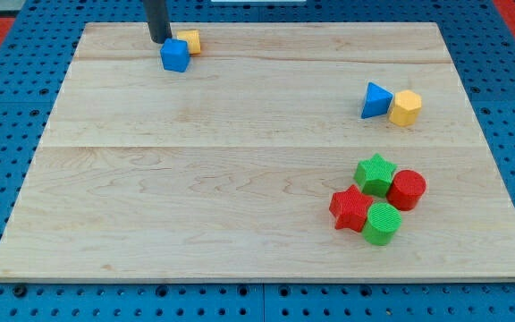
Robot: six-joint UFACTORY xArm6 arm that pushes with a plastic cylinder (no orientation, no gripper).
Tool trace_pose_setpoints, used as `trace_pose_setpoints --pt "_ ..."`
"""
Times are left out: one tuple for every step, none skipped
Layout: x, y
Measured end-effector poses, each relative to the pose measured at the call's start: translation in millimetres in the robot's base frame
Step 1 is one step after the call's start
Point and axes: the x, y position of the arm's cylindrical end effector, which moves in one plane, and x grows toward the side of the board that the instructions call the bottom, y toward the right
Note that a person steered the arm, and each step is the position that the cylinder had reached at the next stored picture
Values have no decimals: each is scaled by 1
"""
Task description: Move the yellow heart towards the blue triangle
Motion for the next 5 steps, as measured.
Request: trace_pose_setpoints --pt "3 41" --pt "60 81" --pt "85 92" --pt "62 111" --pt "34 90"
